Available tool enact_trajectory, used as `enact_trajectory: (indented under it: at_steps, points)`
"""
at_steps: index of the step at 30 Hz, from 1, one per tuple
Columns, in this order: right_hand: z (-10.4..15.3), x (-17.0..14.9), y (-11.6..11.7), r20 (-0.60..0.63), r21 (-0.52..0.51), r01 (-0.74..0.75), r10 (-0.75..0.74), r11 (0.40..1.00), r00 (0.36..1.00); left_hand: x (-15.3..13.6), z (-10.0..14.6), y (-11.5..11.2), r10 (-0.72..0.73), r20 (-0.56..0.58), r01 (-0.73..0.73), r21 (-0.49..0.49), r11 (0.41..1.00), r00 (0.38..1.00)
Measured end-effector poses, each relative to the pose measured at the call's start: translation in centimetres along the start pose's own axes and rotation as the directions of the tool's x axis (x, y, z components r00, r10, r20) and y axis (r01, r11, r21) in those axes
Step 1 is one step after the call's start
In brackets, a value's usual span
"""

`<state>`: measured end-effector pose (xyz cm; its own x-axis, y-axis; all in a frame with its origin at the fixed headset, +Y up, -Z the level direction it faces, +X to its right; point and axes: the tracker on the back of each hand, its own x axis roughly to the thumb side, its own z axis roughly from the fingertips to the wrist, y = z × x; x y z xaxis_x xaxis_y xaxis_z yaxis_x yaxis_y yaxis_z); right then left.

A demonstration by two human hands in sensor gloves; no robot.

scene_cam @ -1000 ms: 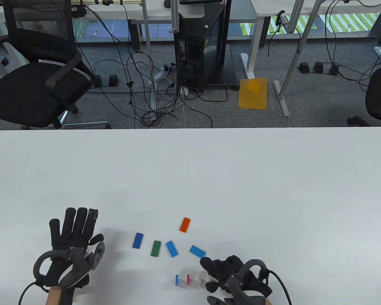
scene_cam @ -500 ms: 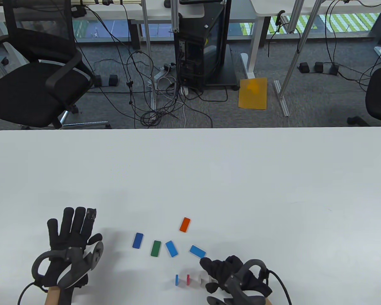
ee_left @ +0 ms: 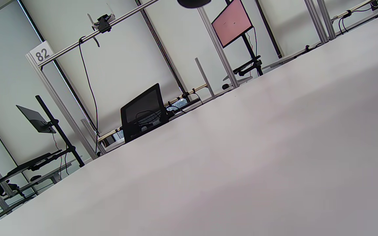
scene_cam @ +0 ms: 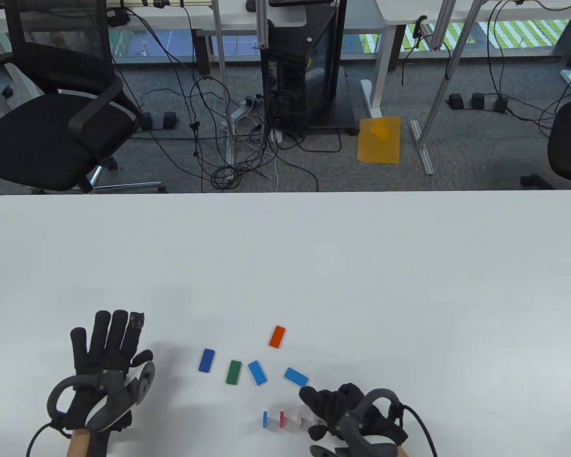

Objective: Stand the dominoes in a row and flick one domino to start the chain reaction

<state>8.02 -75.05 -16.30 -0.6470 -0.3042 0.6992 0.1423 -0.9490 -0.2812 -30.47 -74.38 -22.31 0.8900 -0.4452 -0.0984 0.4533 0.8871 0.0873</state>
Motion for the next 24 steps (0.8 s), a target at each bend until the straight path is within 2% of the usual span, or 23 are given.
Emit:
enact_trajectory:
  at_steps: [11,16,21,24]
  points:
    - [0.3,0.0,-0.8,-0.005,-0.01,-0.017,0.017,1.0,1.0,0.0,0.0,0.0,-0.008,-0.004,0.008,0.001,1.0,1.0]
    - [0.7,-1.8,-1.9,-0.058,-0.056,0.15,-0.154,0.987,0.986,-0.3,0.0,0.1,0.002,-0.013,-0.002,-0.002,1.0,1.0]
    - [0.2,-4.1,-2.6,-0.15,-0.109,0.243,-0.257,0.964,0.955,-0.7,-0.1,0.1,0.014,-0.026,-0.014,0.001,1.0,1.0]
    - [-1.4,-4.9,-2.7,-0.178,-0.053,0.276,-0.281,0.96,0.943,-0.6,-0.1,-0.1,0.013,-0.015,-0.014,-0.013,1.0,1.0]
